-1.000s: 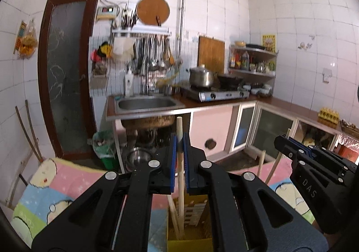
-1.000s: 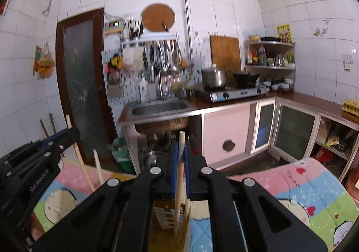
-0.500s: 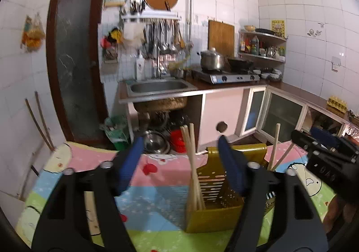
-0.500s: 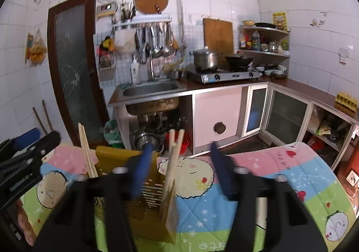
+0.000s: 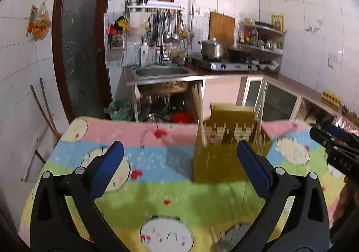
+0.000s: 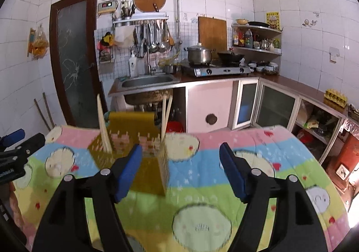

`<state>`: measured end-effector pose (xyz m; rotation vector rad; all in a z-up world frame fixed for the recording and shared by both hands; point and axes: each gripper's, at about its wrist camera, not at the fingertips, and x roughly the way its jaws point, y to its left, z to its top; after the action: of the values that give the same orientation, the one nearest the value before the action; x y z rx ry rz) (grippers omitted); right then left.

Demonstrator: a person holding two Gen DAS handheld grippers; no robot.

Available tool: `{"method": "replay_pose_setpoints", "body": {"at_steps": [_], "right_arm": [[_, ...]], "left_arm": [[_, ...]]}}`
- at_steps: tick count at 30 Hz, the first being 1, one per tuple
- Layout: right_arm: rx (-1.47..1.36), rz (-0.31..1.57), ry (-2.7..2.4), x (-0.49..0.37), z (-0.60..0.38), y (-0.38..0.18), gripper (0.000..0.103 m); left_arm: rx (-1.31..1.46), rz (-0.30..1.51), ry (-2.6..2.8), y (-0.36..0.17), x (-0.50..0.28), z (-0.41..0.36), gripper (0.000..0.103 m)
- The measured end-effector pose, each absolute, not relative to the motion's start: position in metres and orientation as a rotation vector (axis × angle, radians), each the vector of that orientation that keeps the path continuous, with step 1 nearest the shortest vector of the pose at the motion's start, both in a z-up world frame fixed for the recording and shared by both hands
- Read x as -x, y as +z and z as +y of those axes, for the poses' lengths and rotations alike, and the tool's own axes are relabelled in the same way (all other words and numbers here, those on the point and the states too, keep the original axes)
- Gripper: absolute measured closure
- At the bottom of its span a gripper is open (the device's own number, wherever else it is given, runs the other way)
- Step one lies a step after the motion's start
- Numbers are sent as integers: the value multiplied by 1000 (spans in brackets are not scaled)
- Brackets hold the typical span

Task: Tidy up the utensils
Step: 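Move both open tools back down toward the spoon and blue spatula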

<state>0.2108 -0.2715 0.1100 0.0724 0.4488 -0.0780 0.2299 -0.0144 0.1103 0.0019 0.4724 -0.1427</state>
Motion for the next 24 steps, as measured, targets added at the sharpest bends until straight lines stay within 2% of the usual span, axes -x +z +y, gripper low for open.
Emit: {"method": "replay_pose_setpoints", "body": {"at_steps": [5,17,24], "right_arm": [[-47,505,-61,-184,-263,78,29],[-55,686,-36,-140,-252,-9,29],[-45,742,1,-119,-242,-28,29]], "left_arm": [[-51,547,-141,73,-212,-17,5],[-25,757,-124,-13,-184,-9,5],[-38,815,-115,-37,-161,-7,5]]}}
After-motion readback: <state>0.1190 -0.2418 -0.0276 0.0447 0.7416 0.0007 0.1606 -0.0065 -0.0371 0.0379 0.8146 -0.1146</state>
